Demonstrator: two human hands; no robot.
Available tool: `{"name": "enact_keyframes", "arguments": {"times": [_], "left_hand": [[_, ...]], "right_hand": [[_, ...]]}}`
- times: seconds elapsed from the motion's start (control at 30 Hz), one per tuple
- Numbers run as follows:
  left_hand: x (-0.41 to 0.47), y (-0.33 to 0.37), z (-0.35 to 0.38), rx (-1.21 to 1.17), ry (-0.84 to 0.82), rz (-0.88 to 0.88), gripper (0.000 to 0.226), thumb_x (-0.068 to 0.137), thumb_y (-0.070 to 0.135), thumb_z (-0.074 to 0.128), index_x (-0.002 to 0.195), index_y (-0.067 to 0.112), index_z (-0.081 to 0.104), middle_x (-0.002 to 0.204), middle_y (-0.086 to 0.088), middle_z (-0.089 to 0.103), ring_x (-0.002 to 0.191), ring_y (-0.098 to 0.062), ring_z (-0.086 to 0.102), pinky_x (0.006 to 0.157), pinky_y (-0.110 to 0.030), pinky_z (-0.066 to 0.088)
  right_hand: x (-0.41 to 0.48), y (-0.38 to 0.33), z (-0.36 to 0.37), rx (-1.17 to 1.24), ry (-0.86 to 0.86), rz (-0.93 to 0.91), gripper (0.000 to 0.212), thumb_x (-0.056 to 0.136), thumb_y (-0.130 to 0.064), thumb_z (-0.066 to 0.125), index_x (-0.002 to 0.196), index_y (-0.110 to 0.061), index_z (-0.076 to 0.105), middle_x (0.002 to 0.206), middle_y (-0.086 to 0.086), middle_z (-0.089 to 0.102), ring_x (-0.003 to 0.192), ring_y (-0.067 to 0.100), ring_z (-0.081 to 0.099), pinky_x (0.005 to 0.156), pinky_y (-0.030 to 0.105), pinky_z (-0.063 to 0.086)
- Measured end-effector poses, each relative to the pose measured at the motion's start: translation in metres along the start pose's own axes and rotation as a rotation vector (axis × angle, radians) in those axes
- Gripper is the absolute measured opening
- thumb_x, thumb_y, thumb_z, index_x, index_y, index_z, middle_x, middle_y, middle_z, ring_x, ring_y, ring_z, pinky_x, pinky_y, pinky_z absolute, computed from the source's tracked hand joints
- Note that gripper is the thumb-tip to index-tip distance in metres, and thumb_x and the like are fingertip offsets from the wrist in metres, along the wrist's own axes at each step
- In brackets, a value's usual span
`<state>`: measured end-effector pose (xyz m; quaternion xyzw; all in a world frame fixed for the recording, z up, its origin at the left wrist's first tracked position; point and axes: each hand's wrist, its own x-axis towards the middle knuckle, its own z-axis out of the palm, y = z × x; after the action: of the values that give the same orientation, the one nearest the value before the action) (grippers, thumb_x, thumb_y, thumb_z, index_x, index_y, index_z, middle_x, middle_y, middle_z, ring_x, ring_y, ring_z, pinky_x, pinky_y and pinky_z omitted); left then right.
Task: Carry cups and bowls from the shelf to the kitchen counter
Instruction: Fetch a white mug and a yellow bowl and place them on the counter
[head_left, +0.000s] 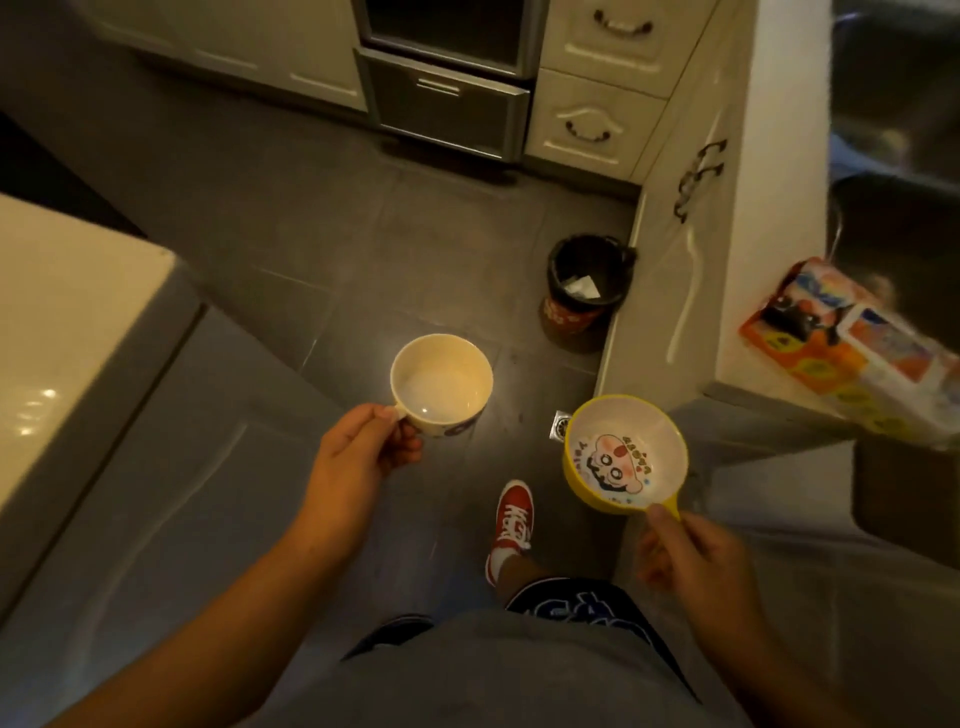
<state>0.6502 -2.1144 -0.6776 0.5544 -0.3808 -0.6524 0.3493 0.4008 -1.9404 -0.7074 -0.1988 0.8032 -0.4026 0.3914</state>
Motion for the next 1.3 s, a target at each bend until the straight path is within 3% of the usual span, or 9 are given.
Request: {"name": "enact_keyframes", "arguments": {"times": [0.17, 0.37, 0.47, 0.67, 0.83, 0.97, 1.17, 1.3], "left_hand": [[0.047, 0.029, 0.036, -0.03, 0.066, -0.017, 0.025, 0.099, 0.008, 0.042, 0.083, -0.001, 0.06, 0.077, -0.016, 0.059, 0.074, -0.022, 0.061, 0.08, -0.04, 0.053], [0.09, 0.057, 0.039, -0.078, 0.217, -0.017, 0.027, 0.099, 0.008, 0.043, 0.084, 0.0, 0.063, 0.072, -0.011, 0.063, 0.07, -0.019, 0.063, 0.077, -0.039, 0.052], [0.121, 0.067, 0.03, -0.089, 0.277, -0.021, 0.03, 0.099, 0.01, 0.043, 0.081, 0.002, 0.065, 0.07, -0.009, 0.065, 0.072, -0.02, 0.063, 0.079, -0.039, 0.053], [0.207, 0.088, 0.016, -0.137, 0.346, -0.035, 0.029, 0.099, 0.009, 0.042, 0.081, 0.001, 0.063, 0.07, -0.01, 0.063, 0.07, -0.02, 0.062, 0.076, -0.039, 0.052], [0.286, 0.124, 0.019, -0.155, 0.32, -0.026, 0.036, 0.099, 0.011, 0.045, 0.07, 0.013, 0.065, 0.07, -0.007, 0.065, 0.071, -0.02, 0.063, 0.071, -0.035, 0.054], [0.348, 0.153, 0.028, -0.115, 0.269, -0.031, 0.028, 0.098, 0.013, 0.046, 0.078, 0.008, 0.066, 0.07, -0.004, 0.066, 0.071, -0.017, 0.065, 0.067, -0.029, 0.057], [0.445, 0.195, 0.051, -0.101, 0.22, -0.063, 0.033, 0.097, 0.018, 0.048, 0.072, 0.017, 0.07, 0.069, -0.003, 0.067, 0.069, -0.015, 0.066, 0.067, -0.03, 0.056], [0.512, 0.224, 0.073, -0.12, 0.203, -0.043, 0.031, 0.099, 0.015, 0.045, 0.075, 0.009, 0.064, 0.068, -0.005, 0.064, 0.067, -0.015, 0.065, 0.065, -0.027, 0.058]], "right_hand": [[0.084, -0.044, 0.005, -0.052, -0.087, -0.012, 0.033, 0.094, -0.028, 0.058, 0.066, -0.013, 0.067, 0.062, 0.006, 0.07, 0.043, 0.013, 0.062, 0.042, 0.023, 0.046], [0.169, -0.122, 0.043, -0.092, -0.185, -0.125, 0.032, 0.094, -0.034, 0.056, 0.065, -0.023, 0.067, 0.062, 0.002, 0.07, 0.045, 0.016, 0.065, 0.043, 0.023, 0.048], [0.21, -0.16, 0.073, -0.075, -0.223, -0.157, 0.034, 0.094, -0.032, 0.057, 0.063, -0.021, 0.067, 0.063, 0.004, 0.07, 0.045, 0.019, 0.065, 0.042, 0.028, 0.047], [0.285, -0.223, 0.131, -0.053, -0.259, -0.171, 0.035, 0.094, -0.031, 0.057, 0.062, -0.021, 0.067, 0.06, 0.003, 0.069, 0.042, 0.016, 0.063, 0.039, 0.022, 0.046], [0.337, -0.267, 0.147, -0.057, -0.238, -0.179, 0.035, 0.094, -0.029, 0.058, 0.063, -0.018, 0.069, 0.061, 0.004, 0.069, 0.042, 0.017, 0.062, 0.04, 0.022, 0.046], [0.377, -0.293, 0.147, -0.079, -0.198, -0.176, 0.034, 0.094, -0.026, 0.058, 0.067, -0.009, 0.068, 0.063, 0.011, 0.068, 0.041, 0.017, 0.062, 0.04, 0.021, 0.047], [0.446, -0.331, 0.148, -0.094, -0.166, -0.148, 0.036, 0.095, -0.021, 0.058, 0.063, -0.006, 0.067, 0.057, 0.012, 0.066, 0.04, 0.018, 0.06, 0.037, 0.019, 0.045], [0.507, -0.359, 0.164, -0.117, -0.198, -0.139, 0.038, 0.094, -0.02, 0.06, 0.057, -0.011, 0.066, 0.057, 0.012, 0.066, 0.039, 0.022, 0.06, 0.037, 0.023, 0.045]]}}
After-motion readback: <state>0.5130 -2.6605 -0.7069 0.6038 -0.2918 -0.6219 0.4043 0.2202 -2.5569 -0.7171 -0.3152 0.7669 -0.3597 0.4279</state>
